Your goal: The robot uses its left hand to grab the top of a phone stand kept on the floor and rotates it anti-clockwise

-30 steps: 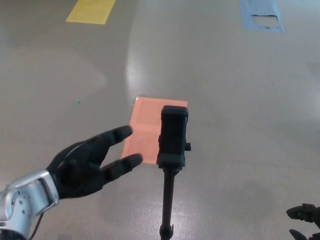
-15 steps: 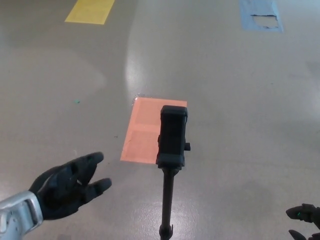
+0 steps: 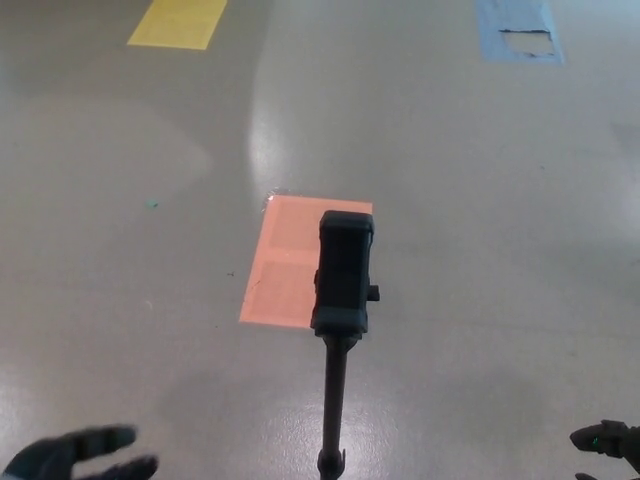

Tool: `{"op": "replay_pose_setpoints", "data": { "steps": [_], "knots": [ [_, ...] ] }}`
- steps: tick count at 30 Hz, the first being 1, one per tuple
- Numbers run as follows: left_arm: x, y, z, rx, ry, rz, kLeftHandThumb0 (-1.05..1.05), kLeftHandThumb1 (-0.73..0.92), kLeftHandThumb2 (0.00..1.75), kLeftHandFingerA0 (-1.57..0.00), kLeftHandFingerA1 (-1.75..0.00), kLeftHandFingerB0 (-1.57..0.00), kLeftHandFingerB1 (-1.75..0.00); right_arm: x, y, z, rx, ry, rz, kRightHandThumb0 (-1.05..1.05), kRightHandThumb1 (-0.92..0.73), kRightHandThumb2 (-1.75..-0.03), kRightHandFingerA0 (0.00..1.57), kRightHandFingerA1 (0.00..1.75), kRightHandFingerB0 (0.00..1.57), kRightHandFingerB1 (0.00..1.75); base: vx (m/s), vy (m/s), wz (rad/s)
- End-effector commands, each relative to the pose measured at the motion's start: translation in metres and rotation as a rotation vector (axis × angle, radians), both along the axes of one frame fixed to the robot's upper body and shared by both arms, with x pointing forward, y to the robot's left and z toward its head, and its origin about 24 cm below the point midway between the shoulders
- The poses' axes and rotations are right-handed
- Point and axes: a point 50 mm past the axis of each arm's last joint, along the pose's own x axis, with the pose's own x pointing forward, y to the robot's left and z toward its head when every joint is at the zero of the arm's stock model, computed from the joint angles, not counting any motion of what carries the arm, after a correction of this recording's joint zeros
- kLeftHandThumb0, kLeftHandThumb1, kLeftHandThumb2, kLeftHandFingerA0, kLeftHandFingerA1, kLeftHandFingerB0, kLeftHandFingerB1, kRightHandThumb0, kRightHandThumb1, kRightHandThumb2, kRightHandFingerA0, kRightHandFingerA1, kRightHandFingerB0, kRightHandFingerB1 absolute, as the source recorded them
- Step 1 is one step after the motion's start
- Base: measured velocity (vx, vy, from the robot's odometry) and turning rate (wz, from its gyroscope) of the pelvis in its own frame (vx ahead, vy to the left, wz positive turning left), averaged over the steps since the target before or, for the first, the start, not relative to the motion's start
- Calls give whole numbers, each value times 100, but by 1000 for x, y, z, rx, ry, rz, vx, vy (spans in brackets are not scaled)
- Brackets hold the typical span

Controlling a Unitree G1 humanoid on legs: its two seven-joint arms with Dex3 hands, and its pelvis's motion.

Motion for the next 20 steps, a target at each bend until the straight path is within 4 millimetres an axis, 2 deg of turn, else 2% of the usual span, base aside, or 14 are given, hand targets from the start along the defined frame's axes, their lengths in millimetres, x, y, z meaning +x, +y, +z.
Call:
{"op": "replay_pose_setpoints", "data": {
  "steps": [1, 2, 3, 4, 5, 6, 7, 9, 10, 11, 12, 15, 16, 20],
  "knots": [
    [-27, 47, -2, 514, -50, -71, -51, 38, 65, -59, -52, -20, -36, -22, -11, -13, -19, 71, -27, -43, -60, -105, 65, 69, 4, 43, 0, 0, 0],
    [-27, 45, -2, 509, -53, -78, -51, 38, 65, -59, -52, -20, -36, -22, -11, -13, -20, 72, -29, -43, -60, -105, 65, 69, 4, 43, 0, 0, 0],
    [-27, 42, -4, 505, -57, -83, -48, 37, 63, -46, -47, -20, -34, -22, -12, -12, -23, 75, -28, -44, -60, -104, 66, 69, 4, 43, 0, 0, 0],
    [-27, 41, -4, 502, -60, -87, -48, 37, 63, -46, -47, -20, -34, -23, -13, -12, -24, 78, -27, -44, -60, -104, 66, 69, 4, 43, 0, 0, 0],
    [-28, 40, -6, 504, -60, -92, -26, 25, 78, -46, -61, -9, -45, -23, -13, -12, -25, 82, -27, -43, -60, -104, 66, 69, 4, 43, 0, 0, 0],
    [-30, 39, -7, 507, -60, -98, -26, 25, 78, -46, -61, -9, -45, -23, -14, -13, -26, 86, -26, -43, -60, -104, 66, 69, 4, 43, 0, 0, 0],
    [-30, 40, -7, 517, -60, -106, -43, 37, 60, -43, -46, -20, -34, -23, -14, -12, -26, 89, -25, -43, -59, -103, 65, 69, 3, 43, 0, 0, 0],
    [-30, 39, -7, 527, -63, -115, -43, 37, 60, -45, -46, -20, -33, -23, -14, -12, -24, 92, -22, -43, -59, -103, 65, 68, 3, 43, 0, 0, 0],
    [-30, 39, -7, 529, -61, -121, -25, 26, 78, -47, -61, -10, -45, -22, -14, -11, -23, 95, -22, -42, -59, -103, 65, 68, 3, 43, 0, 0, 0],
    [-31, 39, -7, 529, -60, -125, -25, 26, 78, -47, -61, -10, -45, -22, -14, -11, -22, 97, -23, -42, -59, -103, 65, 68, 3, 43, 0, 0, 0],
    [-31, 39, -8, 526, -59, -125, -42, 38, 60, -45, -47, -20, -33, -23, -14, -12, -20, 100, -24, -41, -58, -102, 64, 68, 3, 43, 0, 0, 0],
    [-35, 37, -11, 537, -53, -137, -41, 38, 61, -36, -44, -20, -34, -28, -14, -15, -21, 113, -11, -41, -58, -102, 62, 67, 3, 43, 0, 0, 0],
    [-36, 37, -11, 542, -53, -141, -20, 27, 84, -15, -52, -11, -50, -30, -14, -16, -18, 117, -12, -41, -58, -102, 61, 67, 3, 43, 0, 0, 0],
    [-37, 37, -13, 543, -55, -149, -20, 31, 86, -15, -52, -11, -50, -32, -13, -18, -16, 122, -17, -41, -58, -102, 63, 68, 3, 43, 0, 0, 0]
  ]
}}
